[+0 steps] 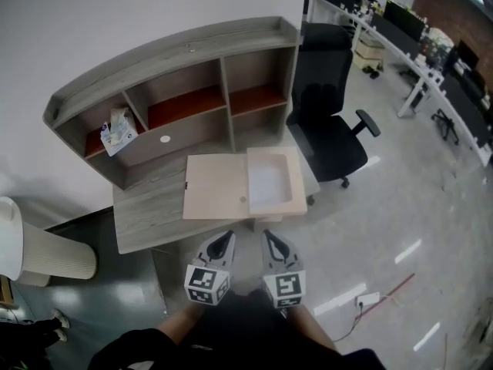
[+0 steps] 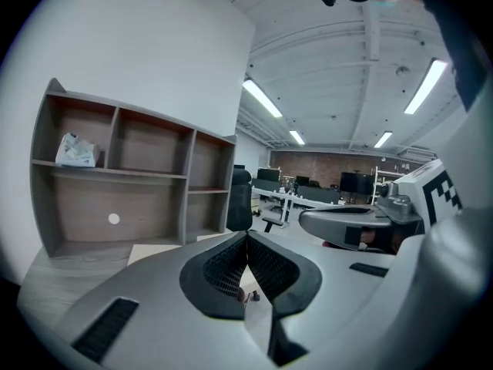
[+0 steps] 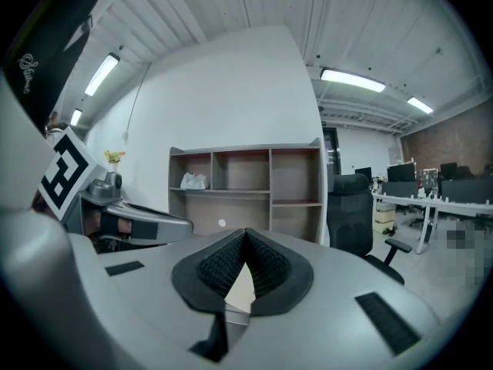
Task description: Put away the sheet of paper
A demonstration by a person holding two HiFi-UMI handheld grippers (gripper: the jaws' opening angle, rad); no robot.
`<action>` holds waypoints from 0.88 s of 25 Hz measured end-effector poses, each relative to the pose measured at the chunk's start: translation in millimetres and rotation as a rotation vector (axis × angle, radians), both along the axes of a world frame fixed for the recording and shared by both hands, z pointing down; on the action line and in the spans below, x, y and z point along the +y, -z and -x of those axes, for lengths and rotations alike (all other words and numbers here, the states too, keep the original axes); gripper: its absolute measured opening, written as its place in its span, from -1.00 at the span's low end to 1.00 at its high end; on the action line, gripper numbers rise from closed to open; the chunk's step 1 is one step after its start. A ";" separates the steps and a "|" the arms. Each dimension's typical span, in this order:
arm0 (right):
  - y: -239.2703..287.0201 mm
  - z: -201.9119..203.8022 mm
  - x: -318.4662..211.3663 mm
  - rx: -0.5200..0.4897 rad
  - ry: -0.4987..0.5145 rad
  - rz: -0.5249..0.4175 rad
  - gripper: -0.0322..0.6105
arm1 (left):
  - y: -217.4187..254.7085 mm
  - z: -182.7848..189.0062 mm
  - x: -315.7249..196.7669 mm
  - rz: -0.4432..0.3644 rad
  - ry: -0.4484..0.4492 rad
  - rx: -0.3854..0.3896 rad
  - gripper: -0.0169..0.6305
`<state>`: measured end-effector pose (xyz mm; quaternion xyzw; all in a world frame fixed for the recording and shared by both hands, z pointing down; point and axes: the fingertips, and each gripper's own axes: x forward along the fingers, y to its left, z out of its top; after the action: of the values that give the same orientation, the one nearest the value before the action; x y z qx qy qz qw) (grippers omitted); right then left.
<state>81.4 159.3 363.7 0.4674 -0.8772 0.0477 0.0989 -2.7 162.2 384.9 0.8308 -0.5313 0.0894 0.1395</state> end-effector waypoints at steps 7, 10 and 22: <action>12.6 28.1 9.0 0.040 0.024 -0.028 -0.85 | 13.1 29.1 5.5 -0.029 0.002 0.036 -0.81; 15.3 32.8 14.9 0.044 0.027 -0.011 -0.85 | 16.0 36.0 11.1 -0.035 0.002 0.043 -0.81; 16.8 42.8 23.2 0.050 0.037 -0.002 -0.85 | 13.5 25.3 21.8 -0.034 -0.037 0.015 -0.81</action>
<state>38.6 182.5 346.9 0.4524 -0.8829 0.0330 0.1213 -28.0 184.0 371.4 0.8434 -0.5161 0.0769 0.1277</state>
